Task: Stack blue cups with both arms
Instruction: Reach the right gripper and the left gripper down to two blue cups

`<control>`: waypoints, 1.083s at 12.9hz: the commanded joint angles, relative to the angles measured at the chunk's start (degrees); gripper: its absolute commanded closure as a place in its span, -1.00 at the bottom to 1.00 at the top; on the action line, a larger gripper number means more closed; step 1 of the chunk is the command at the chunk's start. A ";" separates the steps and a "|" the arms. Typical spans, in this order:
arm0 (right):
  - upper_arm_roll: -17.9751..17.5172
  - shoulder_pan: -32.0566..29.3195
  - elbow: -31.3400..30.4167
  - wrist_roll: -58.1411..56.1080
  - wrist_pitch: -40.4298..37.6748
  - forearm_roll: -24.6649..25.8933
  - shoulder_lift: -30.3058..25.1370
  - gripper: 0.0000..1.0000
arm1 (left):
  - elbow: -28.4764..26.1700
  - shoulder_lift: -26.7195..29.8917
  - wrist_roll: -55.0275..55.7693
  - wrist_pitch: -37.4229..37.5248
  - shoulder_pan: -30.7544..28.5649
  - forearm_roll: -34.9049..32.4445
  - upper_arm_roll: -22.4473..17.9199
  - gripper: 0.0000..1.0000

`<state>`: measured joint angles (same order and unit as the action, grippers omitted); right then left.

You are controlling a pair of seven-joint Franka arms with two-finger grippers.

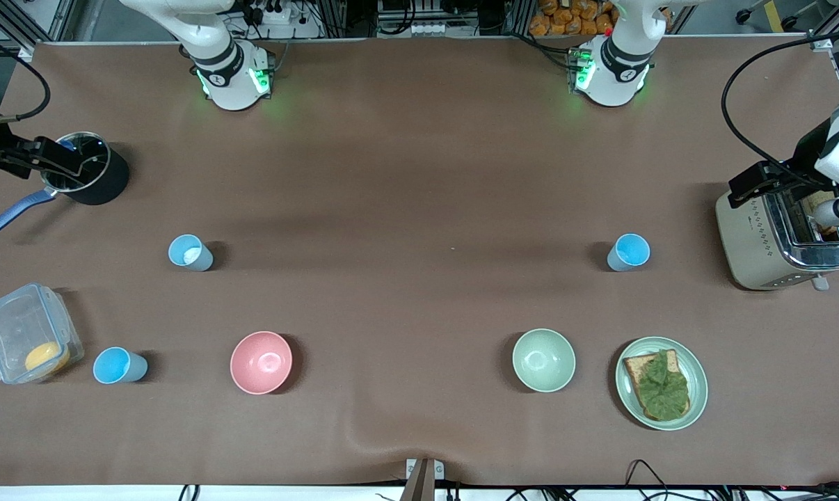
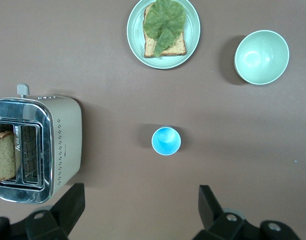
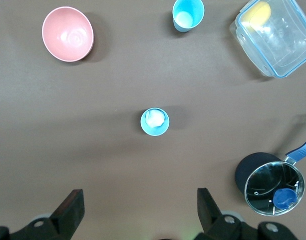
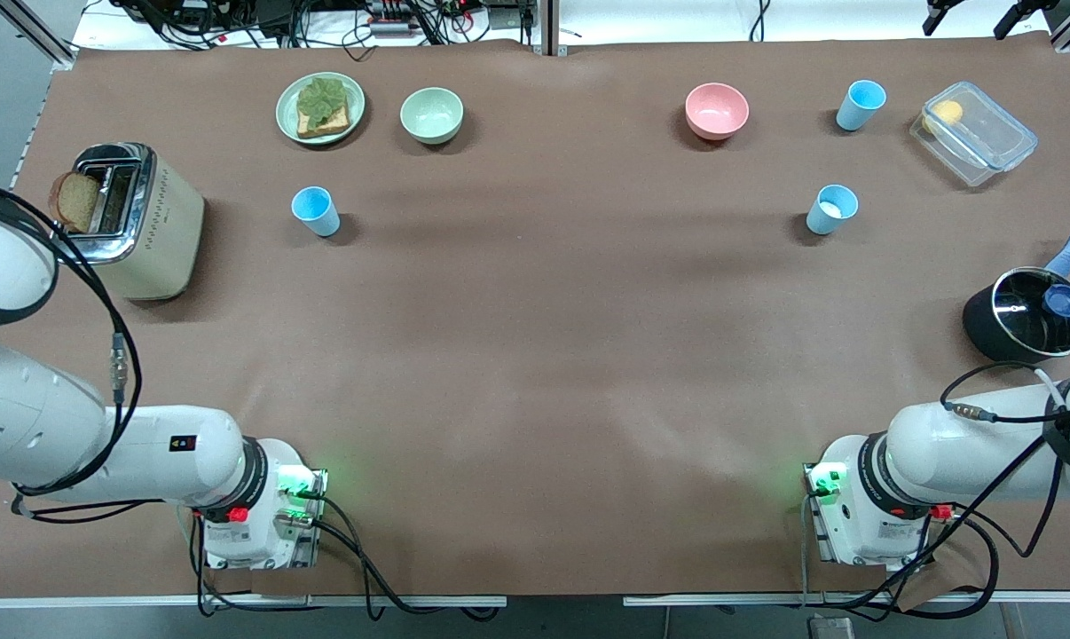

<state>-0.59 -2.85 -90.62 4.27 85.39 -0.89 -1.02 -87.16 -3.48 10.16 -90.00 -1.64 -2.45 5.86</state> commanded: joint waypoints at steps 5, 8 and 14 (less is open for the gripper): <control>-0.65 -1.11 1.24 0.47 -0.57 -0.60 0.67 -1.00 | -2.38 -0.56 -4.53 0.62 -0.73 1.75 0.29 -1.00; -0.65 -1.11 1.15 0.47 -0.66 -0.60 0.67 -1.00 | -12.29 -0.04 -6.63 -8.22 -2.22 1.66 0.64 -1.00; -0.91 2.13 0.80 -3.21 -1.36 -0.16 8.21 -1.00 | -22.60 -8.99 -6.47 -27.92 -2.84 0.43 0.73 -1.00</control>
<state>-1.10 -2.49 -90.93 2.48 84.62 -1.01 2.81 -109.03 -9.72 4.67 -114.40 -3.28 -2.17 5.89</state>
